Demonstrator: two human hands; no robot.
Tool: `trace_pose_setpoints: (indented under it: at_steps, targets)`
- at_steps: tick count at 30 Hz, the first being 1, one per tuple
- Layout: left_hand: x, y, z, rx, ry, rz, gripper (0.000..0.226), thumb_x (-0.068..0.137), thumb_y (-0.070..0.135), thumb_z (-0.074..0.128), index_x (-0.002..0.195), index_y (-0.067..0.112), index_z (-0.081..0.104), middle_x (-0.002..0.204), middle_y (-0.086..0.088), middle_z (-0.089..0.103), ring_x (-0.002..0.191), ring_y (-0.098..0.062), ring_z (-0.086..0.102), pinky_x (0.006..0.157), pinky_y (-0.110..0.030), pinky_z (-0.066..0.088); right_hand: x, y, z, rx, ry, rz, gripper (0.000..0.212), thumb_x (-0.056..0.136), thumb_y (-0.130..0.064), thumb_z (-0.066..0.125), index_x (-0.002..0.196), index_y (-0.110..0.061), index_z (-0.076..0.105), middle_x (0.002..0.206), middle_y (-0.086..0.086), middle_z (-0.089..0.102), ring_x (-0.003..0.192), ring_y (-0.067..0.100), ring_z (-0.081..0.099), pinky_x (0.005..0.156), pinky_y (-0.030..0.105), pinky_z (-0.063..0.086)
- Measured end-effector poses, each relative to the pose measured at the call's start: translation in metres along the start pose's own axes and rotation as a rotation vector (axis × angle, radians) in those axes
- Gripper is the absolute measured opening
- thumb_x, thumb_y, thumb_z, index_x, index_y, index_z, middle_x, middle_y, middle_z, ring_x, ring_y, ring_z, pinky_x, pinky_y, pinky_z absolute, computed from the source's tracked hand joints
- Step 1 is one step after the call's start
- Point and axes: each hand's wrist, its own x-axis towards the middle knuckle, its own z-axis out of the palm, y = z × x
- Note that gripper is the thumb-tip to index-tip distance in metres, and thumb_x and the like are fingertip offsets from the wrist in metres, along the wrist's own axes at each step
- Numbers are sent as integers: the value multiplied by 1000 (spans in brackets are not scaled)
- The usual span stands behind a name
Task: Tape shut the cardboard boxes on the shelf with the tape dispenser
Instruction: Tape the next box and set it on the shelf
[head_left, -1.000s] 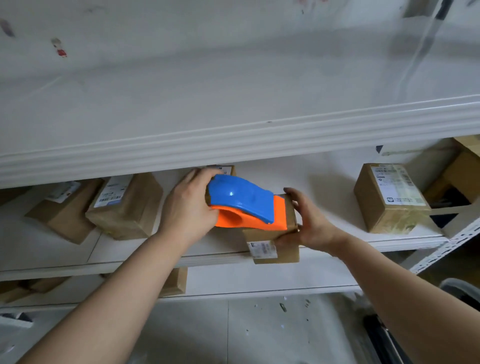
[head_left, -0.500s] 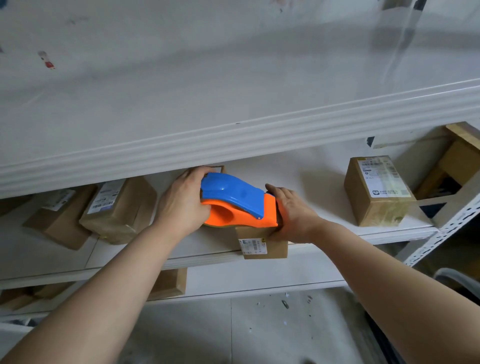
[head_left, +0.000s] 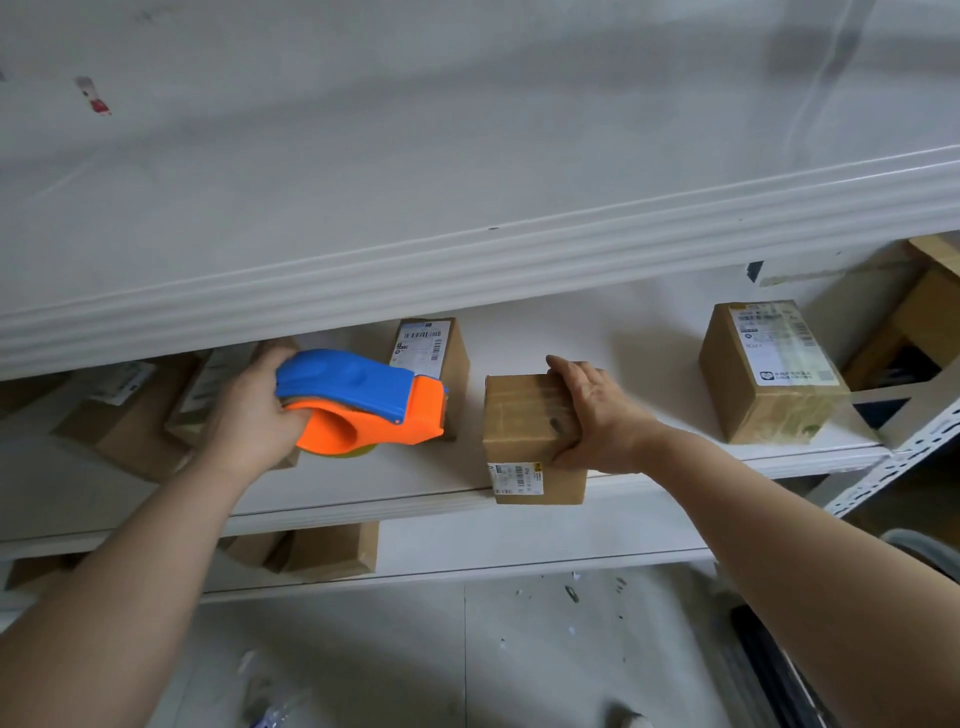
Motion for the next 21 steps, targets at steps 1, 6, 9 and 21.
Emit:
trace_pose_setpoints:
  at_steps: [1, 6, 9, 21]
  targets:
    - [0, -3, 3, -12, -14, -9, 51, 70, -7, 60, 116, 14, 57, 99, -15, 67, 89, -36, 63, 74, -39, 50, 0, 0, 0, -5, 3, -4, 112, 63, -32, 78, 152, -20, 11, 146, -1, 29, 138, 18, 23, 114, 42, 28]
    - [-6, -7, 25, 27, -44, -38, 49, 70, -3, 59, 114, 19, 54, 98, -12, 66, 90, -36, 61, 74, -42, 52, 0, -2, 3, -15, 14, -25, 114, 63, -28, 80, 153, -18, 10, 147, 0, 29, 137, 19, 24, 114, 36, 28]
    - [-9, 1, 44, 17, -82, -21, 46, 71, 0, 58, 111, 20, 52, 98, -10, 65, 89, -36, 61, 71, -45, 53, -1, -3, 3, -27, 2, -6, 116, 64, -28, 80, 153, -19, 6, 151, 2, 24, 142, 20, 19, 116, 41, 24]
    - [-9, 6, 53, 23, -76, 4, 46, 76, 0, 58, 119, 14, 52, 106, -11, 63, 91, -35, 60, 66, -38, 49, -7, -58, 21, -678, -110, -163, 126, 74, -64, 65, 150, -10, -19, 159, 7, -21, 146, 26, -21, 118, 55, -3]
